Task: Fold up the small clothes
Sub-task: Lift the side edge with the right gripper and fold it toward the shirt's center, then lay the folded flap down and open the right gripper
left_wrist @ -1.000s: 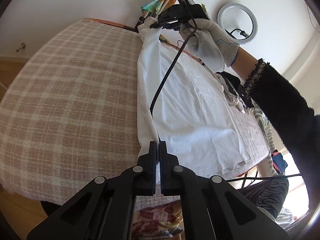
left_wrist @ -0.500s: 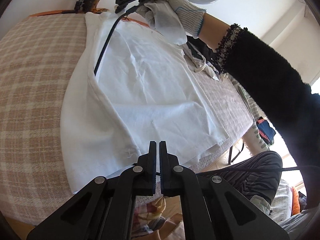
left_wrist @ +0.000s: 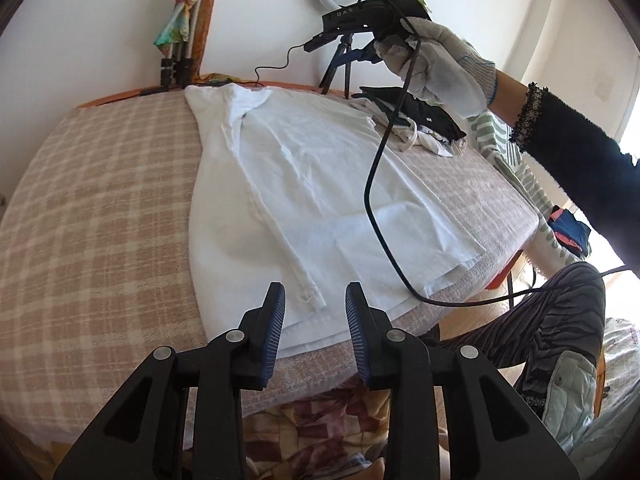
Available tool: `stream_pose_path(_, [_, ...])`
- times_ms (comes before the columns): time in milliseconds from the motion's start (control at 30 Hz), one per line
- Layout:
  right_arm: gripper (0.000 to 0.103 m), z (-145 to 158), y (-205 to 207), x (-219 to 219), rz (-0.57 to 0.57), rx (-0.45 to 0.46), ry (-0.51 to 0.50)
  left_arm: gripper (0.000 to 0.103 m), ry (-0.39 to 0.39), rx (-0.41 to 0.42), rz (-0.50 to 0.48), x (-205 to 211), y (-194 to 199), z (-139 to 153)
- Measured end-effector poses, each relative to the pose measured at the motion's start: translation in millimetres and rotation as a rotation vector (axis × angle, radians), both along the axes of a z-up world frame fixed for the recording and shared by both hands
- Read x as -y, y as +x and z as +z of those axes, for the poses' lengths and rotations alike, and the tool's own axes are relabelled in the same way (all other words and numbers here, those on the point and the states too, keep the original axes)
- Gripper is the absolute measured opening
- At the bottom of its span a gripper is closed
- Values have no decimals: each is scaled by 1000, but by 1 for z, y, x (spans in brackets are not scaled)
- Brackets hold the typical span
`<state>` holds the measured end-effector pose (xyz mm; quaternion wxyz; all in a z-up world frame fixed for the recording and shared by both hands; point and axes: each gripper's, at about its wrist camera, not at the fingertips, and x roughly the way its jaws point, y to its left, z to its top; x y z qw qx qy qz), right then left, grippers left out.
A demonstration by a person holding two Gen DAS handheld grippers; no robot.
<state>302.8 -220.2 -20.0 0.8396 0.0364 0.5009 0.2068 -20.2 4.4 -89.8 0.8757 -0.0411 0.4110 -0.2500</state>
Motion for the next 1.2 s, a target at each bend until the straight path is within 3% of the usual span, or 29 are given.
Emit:
stream_pose_path(167, [66, -38, -7, -21, 22, -93, 112, 41, 123, -1, -54, 33, 5, -15])
stream_pose_path(267, [66, -66, -1, -41, 18, -148, 175, 41, 200, 24, -55, 47, 10, -20])
stream_pose_path(533, [66, -100, 17, -95, 40, -183, 200, 41, 202, -15, -12, 44, 21, -32])
stream_pose_path(633, [66, -112, 21, -110, 35, -169, 92, 26, 184, -19, 4, 37, 24, -33])
stream_pose_path(700, [65, -117, 22, -114, 45, -160, 84, 13, 147, -37, 13, 30, 26, -33])
stream_pose_path(800, [44, -117, 26, -114, 30, -148, 64, 4, 84, -61, 20, 20, 26, -32])
stream_pose_path(967, [15, -110, 29, -108, 12, -118, 76, 3, 34, -70, 50, 7, 22, -28])
stream_pose_path(1100, [12, -108, 29, -102, 21, -102, 78, 3, 17, -59, 58, 2, 17, -25])
stream_pose_path(1200, [8, -104, 28, -99, 21, -87, 84, 3, -53, -70, 41, 1, 15, -18])
